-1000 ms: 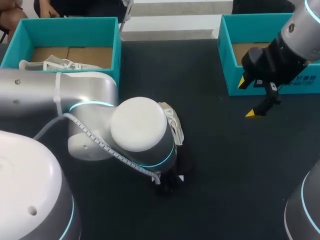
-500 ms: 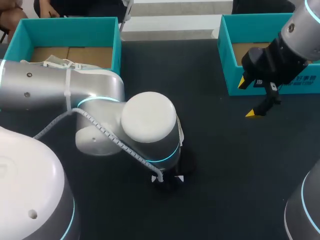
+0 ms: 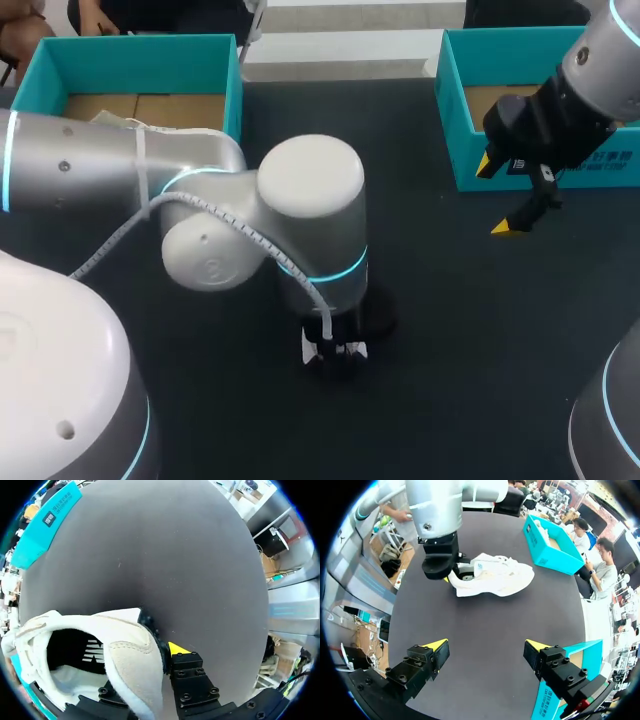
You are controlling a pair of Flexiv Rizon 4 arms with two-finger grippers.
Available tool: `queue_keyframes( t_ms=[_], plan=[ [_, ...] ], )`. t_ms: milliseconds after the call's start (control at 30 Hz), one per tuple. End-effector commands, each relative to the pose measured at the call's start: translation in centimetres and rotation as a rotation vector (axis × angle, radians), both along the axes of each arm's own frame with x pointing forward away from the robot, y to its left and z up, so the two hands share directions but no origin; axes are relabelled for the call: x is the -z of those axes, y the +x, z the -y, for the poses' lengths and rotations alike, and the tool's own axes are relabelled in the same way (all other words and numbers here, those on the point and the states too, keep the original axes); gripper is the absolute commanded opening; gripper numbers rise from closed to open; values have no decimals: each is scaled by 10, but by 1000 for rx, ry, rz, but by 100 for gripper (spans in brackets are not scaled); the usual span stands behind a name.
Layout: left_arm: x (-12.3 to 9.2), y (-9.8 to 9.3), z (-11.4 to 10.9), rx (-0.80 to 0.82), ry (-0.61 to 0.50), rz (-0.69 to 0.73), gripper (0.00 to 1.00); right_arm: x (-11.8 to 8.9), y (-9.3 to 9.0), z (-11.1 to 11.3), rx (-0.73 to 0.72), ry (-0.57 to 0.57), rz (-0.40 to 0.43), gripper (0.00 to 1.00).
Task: Take the shoe out of the shoebox, open the shoe tongue, remove and reinsert the insole, then place the shoe into the shoebox
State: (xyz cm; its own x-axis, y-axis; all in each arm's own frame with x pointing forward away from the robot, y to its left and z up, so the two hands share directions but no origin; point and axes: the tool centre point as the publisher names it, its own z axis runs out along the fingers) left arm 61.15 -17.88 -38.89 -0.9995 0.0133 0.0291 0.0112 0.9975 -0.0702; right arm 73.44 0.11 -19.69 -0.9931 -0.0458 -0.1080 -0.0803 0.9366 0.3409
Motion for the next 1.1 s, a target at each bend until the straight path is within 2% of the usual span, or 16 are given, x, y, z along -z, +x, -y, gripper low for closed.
queue_keyframes(
  t_ms=[33, 167, 500, 567, 600, 633, 733, 1100],
  plan=[
    [-36, 4, -13, 25, 6, -57, 0, 1, 1, -1, 0, -1, -1, 100],
    [-72, 2, -26, 71, 7, -54, 0, 1, 1, -1, 0, -1, -1, 100],
    [-174, 17, -62, 187, -30, -99, 0, 1, 1, -1, 0, -1, -1, 100],
    [-194, 18, -66, 216, -3, -76, 0, 1, 1, -1, 0, -1, -1, 100],
    [-196, 19, -66, 217, 6, -67, 0, 1, 1, -1, 0, -1, -1, 100],
    [-212, 21, -69, 227, 45, -33, 0, 1, 1, -1, 0, -1, -1, 100],
    [-236, 30, -73, 231, 57, 7, 0, 1, 1, -1, 0, -1, -1, 100],
    [-236, 30, -73, 231, 57, 7, 0, 1, 1, -1, 0, -1, -1, 100]
  ],
)
